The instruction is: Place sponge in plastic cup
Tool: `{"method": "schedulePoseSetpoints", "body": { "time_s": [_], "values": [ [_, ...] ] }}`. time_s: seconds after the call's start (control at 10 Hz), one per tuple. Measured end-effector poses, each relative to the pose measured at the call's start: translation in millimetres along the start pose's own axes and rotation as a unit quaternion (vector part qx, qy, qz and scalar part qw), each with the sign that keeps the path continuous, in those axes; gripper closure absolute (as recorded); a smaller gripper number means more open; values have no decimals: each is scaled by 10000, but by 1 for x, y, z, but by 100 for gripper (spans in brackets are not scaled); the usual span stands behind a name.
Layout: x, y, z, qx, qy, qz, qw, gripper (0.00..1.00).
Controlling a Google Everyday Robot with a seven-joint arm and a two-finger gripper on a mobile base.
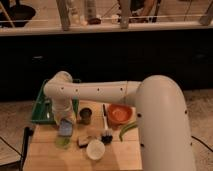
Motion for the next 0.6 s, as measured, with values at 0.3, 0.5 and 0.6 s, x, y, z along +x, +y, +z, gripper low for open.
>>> {"method": "schedulePoseSetpoints", "body": {
  "time_s": [0.3,0.5,0.6],
  "values": [
    [-9,-9,6,-17,-54,-88,9999,100],
    [-15,-11,11,-38,-93,-106,9999,100],
    [-17,-10,13,-47,-107,-99,9999,100]
  ]
}}
